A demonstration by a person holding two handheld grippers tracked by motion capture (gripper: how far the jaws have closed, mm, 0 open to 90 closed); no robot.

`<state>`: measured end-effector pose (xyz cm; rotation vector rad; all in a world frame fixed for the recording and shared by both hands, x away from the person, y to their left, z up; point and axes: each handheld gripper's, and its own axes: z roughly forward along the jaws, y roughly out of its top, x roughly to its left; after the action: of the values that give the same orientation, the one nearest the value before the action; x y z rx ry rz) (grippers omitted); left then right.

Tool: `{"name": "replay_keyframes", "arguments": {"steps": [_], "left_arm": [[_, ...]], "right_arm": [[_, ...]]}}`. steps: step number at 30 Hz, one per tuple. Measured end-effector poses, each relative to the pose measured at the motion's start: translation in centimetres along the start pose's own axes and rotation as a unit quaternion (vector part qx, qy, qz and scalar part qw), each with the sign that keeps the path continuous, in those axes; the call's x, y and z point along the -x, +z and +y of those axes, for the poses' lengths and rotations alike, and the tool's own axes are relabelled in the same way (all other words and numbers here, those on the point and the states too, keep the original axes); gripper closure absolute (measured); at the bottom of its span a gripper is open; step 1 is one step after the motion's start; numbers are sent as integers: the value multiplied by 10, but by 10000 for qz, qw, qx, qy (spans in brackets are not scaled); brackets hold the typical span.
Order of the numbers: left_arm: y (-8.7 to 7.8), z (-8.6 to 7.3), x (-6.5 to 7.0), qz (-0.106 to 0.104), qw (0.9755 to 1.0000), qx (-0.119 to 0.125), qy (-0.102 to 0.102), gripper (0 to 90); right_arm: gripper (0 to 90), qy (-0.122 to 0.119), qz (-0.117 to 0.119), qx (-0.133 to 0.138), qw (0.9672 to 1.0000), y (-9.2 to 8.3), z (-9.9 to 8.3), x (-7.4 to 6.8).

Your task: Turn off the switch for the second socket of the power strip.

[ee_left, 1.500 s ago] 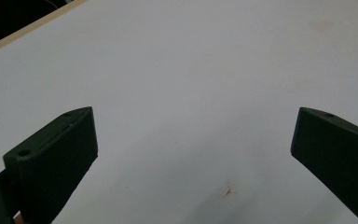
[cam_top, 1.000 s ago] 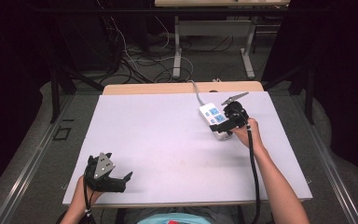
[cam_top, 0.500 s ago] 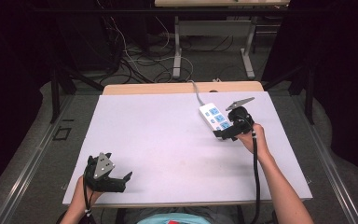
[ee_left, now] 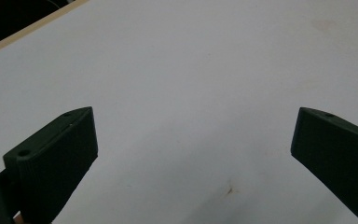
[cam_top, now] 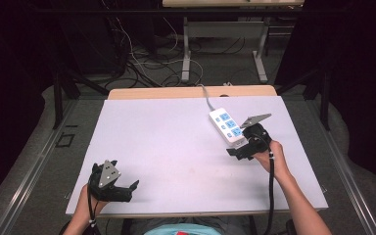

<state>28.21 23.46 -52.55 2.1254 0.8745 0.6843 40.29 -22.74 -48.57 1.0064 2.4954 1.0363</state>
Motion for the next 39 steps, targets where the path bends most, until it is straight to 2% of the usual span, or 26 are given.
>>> {"name": "replay_keyframes", "arguments": {"steps": [11,17,19,25,32,34,36,39], "left_arm": [[1,0,0,4,10000,50,4,3],[1,0,0,-26,10000,-5,14,3],[1,0,0,-30,10000,-8,9,3],[1,0,0,-30,10000,-9,5,3],[1,0,0,-29,10000,-14,7,3],[1,0,0,-18,10000,-15,15,3],[1,0,0,-17,10000,-22,28,3],[1,1,-1,31,9999,-48,93,3]], "right_arm": [[11,-110,46,-47,9999,-12,-16,-15],[10,-82,39,-33,10000,-17,-27,-21],[8,-140,27,-89,9999,-20,-30,-21],[7,-119,9,-1,9999,-25,-40,-23],[4,-97,-32,-30,9999,-33,-53,-26],[4,-84,-21,-73,9999,-36,-56,-27],[2,-102,-46,32,9999,-38,-60,-27],[0,-95,-71,16,9999,-41,-66,-28]]}}
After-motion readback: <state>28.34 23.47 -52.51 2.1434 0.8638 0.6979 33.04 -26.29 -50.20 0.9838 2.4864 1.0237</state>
